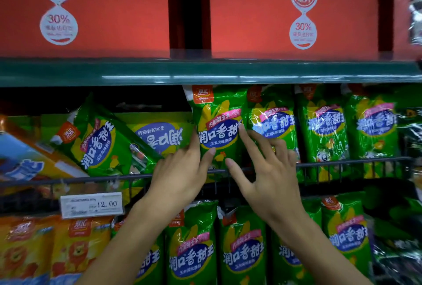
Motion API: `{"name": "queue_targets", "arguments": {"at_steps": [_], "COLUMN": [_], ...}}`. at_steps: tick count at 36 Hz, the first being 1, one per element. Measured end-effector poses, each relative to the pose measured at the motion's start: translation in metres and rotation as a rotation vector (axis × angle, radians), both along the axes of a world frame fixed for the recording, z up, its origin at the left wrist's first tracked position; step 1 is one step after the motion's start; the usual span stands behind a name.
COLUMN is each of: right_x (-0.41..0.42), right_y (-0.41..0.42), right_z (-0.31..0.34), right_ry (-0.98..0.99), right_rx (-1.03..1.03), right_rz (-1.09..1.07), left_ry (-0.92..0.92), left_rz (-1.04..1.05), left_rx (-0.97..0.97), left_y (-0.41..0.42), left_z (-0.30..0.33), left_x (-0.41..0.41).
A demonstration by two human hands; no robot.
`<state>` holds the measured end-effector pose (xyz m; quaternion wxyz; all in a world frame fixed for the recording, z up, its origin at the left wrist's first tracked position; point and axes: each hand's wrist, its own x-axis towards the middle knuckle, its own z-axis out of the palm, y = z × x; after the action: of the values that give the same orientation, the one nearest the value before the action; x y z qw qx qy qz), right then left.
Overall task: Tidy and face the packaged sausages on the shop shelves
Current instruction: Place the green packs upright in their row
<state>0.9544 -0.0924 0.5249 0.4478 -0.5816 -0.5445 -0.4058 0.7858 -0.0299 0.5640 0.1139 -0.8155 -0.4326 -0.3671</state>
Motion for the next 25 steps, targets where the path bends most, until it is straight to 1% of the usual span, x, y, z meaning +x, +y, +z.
{"name": "queue_targets", "arguments": {"at_steps": [3,8,10,13,16,18,20,22,23,25], "right_x": [-0.001,-0.001,0.000,0.000,-0.001,0.001,0.005,0.011,0.013,0.018], "right_y": [0.000,0.002,0.003,0.004,0.004,0.003,0.000,-0.001,-0.001,-0.003], "right_z": [0.003,0.018,0.020,0.016,0.009,0.002,-0.005,-0.011,-0.013,-0.015], "right_ry": [0.026,0.072,0.071,0.056,0.060,0.063,0.052,0.038,0.030,0.012], "right_rx": [-0.052,-0.086,-0.081,-0.056,-0.039,-0.033,-0.025,-0.014,-0.009,-0.001], "right_rz": [0.038,0.101,0.101,0.064,0.068,0.100,0.126,0.144,0.150,0.153], "left_ry": [-0.057,-0.237,-0.226,-0.137,-0.113,-0.132,-0.190,-0.224,-0.191,-0.025], "left_rz": [-0.091,-0.170,-0.159,-0.122,-0.090,-0.087,-0.151,-0.258,-0.301,-0.336], "left_rx": [-0.014,0.000,-0.026,-0.062,-0.038,0.000,0.061,0.222,0.316,0.428], "left_y": [0.006,0.005,0.005,0.011,0.011,0.005,-0.002,-0.007,-0.006,-0.003], "left_z": [0.002,0.010,0.012,0.013,0.013,0.009,0.000,-0.009,-0.012,-0.018], "left_x": [-0.001,0.002,0.003,0.003,0.003,0.001,-0.003,-0.007,-0.008,-0.005]}}
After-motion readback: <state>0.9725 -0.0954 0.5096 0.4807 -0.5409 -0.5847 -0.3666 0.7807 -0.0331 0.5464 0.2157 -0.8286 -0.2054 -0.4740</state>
